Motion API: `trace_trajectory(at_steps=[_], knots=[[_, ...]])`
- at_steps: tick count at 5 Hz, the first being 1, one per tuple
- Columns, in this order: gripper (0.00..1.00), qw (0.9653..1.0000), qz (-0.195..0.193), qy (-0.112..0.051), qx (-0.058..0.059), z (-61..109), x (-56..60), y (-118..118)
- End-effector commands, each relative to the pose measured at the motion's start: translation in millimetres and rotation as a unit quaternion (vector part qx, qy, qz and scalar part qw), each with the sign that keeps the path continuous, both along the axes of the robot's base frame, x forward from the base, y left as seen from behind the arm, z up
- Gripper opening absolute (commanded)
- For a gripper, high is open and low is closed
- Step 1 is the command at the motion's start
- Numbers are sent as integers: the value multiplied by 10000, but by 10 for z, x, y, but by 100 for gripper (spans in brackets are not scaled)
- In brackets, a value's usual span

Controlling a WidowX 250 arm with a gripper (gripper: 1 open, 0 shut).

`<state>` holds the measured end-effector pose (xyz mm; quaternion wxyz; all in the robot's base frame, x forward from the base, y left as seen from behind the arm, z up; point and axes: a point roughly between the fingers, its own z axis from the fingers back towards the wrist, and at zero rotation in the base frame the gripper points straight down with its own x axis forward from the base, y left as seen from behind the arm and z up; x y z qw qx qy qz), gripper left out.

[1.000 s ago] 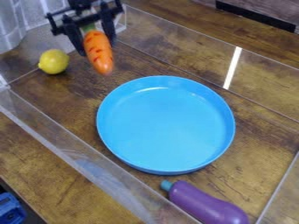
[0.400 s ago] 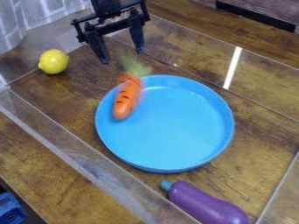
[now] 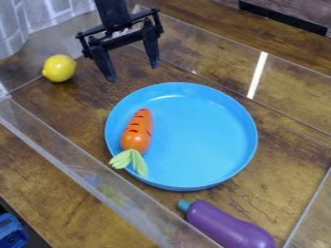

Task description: Move the carrot to the right side

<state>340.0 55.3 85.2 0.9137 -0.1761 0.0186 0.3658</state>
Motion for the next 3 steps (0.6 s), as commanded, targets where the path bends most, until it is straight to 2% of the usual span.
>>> trace_trajectory(at_steps=[1, 3], knots=[[100, 9992, 108, -339, 169, 238, 4, -102], [100, 9990, 211, -311, 230, 148, -57, -121]])
